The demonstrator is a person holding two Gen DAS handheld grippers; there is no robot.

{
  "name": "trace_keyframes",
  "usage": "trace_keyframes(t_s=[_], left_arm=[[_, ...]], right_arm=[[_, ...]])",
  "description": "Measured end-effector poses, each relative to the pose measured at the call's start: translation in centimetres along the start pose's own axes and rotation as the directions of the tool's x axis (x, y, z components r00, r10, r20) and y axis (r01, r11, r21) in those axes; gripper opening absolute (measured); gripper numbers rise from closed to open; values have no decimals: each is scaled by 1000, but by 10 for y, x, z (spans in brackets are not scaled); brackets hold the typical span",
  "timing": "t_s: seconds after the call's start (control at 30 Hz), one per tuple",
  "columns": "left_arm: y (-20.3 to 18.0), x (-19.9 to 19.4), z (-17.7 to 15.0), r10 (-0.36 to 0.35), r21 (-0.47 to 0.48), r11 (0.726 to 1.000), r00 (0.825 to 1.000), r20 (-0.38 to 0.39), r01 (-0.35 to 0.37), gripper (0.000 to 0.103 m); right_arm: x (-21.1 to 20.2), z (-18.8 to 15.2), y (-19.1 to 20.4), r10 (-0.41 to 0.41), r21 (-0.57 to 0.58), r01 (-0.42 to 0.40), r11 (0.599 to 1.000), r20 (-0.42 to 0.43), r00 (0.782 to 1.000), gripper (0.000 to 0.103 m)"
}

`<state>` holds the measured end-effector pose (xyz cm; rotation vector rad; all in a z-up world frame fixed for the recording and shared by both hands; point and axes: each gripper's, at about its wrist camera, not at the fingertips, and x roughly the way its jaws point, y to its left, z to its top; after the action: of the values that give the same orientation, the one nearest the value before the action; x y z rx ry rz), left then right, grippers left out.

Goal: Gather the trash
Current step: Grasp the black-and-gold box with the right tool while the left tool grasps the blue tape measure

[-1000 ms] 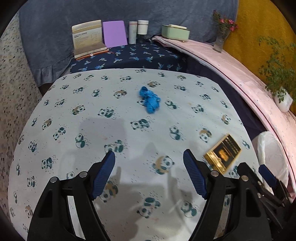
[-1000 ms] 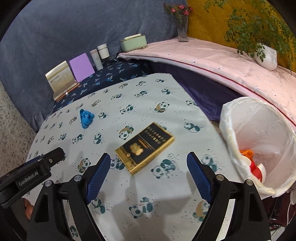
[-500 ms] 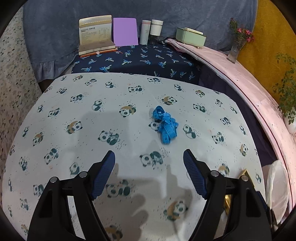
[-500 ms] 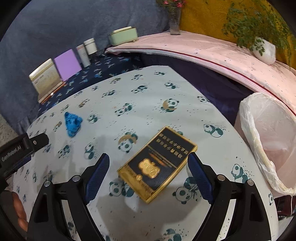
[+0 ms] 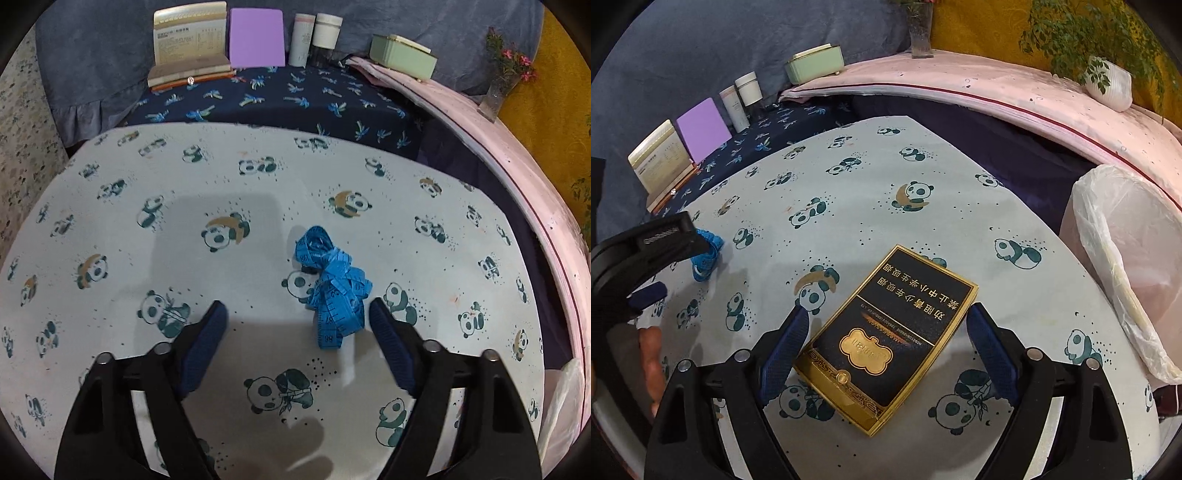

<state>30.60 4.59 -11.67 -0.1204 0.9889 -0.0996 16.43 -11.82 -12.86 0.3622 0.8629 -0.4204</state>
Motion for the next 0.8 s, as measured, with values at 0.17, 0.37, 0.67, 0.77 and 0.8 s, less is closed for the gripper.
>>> trace_keyframes(t_s=[0.17, 0.37, 0.67, 0.77, 0.8], left_arm=[[-7, -3, -8, -2, 78, 997, 1000, 1, 1, 27], [-9, -17, -29, -28, 116, 993, 999, -16, 29, 24], [-14, -54, -84, -72, 163, 984, 997, -35, 76, 24], [-16, -65, -100, -92, 167, 981, 995, -49, 99, 23], [-17, -68, -105, -99, 168, 980, 993, -56, 107, 23]], right_arm=[[1, -1, -1, 3, -10, -3, 1000, -3, 1000, 84], [-3, -6, -4, -10, -22, 10, 1000, -4, 1000, 80], [-21, -23, -25, -11, -48, 11, 999, -4, 1000, 62], [-29, -29, -33, -2, -56, 1, 998, -6, 1000, 59], [-32, -32, -36, 9, -54, -10, 999, -8, 1000, 59]])
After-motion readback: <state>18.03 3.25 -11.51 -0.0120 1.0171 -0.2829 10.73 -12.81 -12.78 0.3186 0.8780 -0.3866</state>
